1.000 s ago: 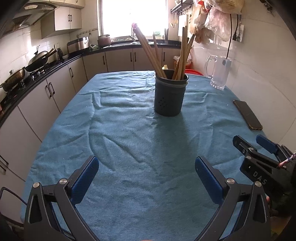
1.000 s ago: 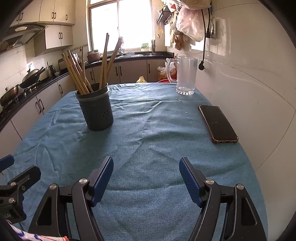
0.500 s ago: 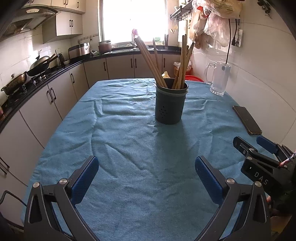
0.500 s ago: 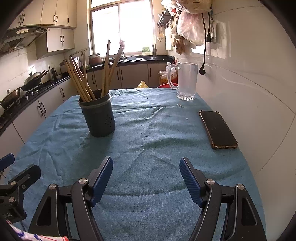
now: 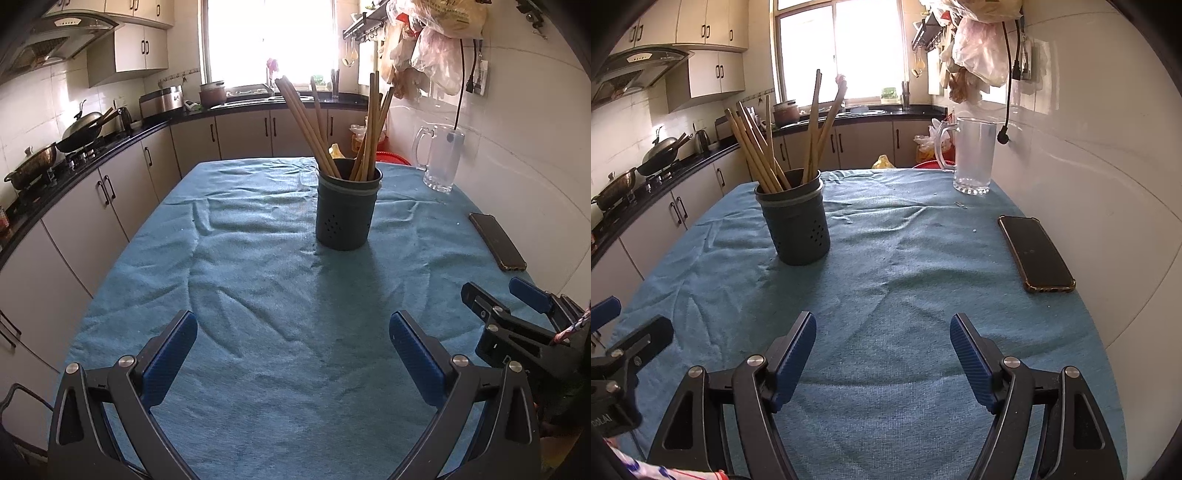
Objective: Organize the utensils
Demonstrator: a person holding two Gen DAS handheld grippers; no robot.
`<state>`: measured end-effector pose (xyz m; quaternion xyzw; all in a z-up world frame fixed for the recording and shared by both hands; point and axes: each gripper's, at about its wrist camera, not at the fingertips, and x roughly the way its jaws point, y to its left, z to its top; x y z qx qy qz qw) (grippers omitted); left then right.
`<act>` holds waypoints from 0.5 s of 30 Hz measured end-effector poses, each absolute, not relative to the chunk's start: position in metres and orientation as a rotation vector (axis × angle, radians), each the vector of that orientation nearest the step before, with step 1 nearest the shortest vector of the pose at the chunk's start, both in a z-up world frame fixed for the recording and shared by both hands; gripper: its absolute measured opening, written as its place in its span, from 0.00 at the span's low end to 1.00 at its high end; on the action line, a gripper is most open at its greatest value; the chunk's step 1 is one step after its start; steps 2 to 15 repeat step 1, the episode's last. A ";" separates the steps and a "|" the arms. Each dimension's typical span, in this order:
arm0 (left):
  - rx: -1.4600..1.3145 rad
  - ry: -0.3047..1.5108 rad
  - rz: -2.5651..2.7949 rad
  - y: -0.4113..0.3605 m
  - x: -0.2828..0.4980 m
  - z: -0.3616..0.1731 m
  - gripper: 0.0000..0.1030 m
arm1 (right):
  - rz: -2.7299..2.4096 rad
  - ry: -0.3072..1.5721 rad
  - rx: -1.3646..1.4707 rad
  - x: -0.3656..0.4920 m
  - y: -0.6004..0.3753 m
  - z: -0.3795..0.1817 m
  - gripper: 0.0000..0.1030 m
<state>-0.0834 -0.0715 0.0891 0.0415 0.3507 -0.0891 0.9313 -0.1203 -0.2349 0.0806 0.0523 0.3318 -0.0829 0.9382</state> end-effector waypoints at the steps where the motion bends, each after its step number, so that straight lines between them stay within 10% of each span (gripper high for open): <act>1: 0.083 0.718 -0.180 -0.069 -0.084 0.092 1.00 | -0.170 0.678 0.107 -0.121 -0.236 0.081 0.77; 15: 0.083 0.718 -0.180 -0.069 -0.084 0.092 1.00 | -0.170 0.678 0.107 -0.121 -0.236 0.081 0.77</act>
